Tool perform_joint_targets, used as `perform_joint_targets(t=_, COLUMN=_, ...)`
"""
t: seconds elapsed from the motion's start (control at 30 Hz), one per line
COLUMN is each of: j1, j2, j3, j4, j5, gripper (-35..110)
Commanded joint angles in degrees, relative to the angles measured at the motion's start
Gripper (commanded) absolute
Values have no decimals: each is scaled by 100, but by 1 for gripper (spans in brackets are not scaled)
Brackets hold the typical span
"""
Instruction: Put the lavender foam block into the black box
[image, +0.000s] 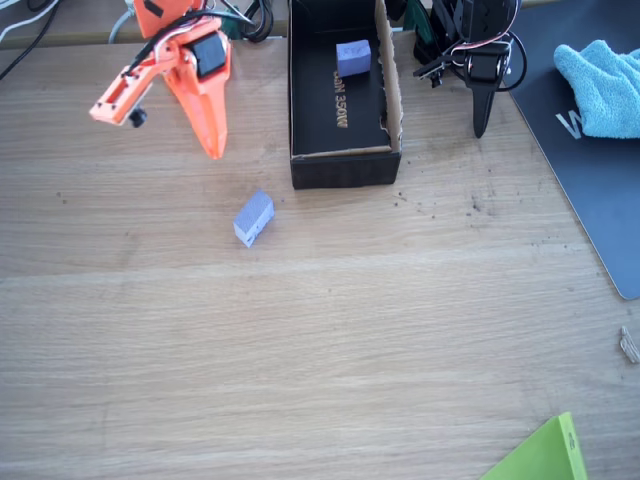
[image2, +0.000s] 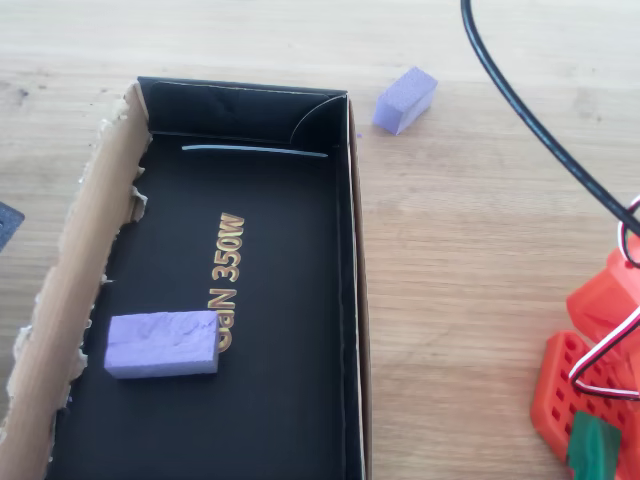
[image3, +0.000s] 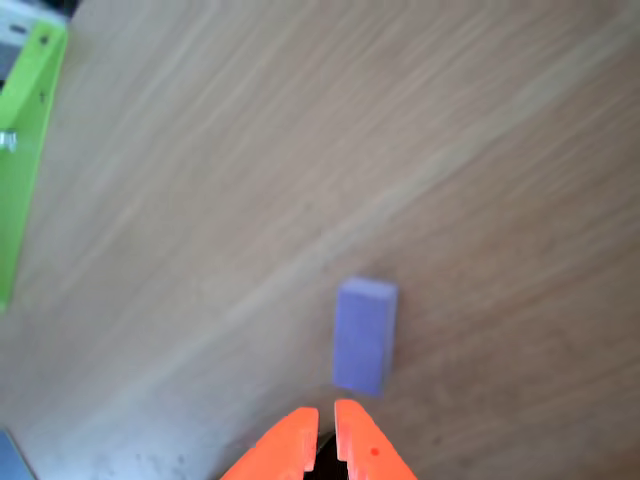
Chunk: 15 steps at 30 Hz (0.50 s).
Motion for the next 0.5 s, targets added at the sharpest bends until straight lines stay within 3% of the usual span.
perform_joint_targets(t=0.0, j1=-9, j2=35, j3=-299, j4=62, j5=-316, gripper=0)
perform_joint_targets(t=0.47, j1=167, j2=-545, j3=-923, j4=264, j5=-352, gripper=0)
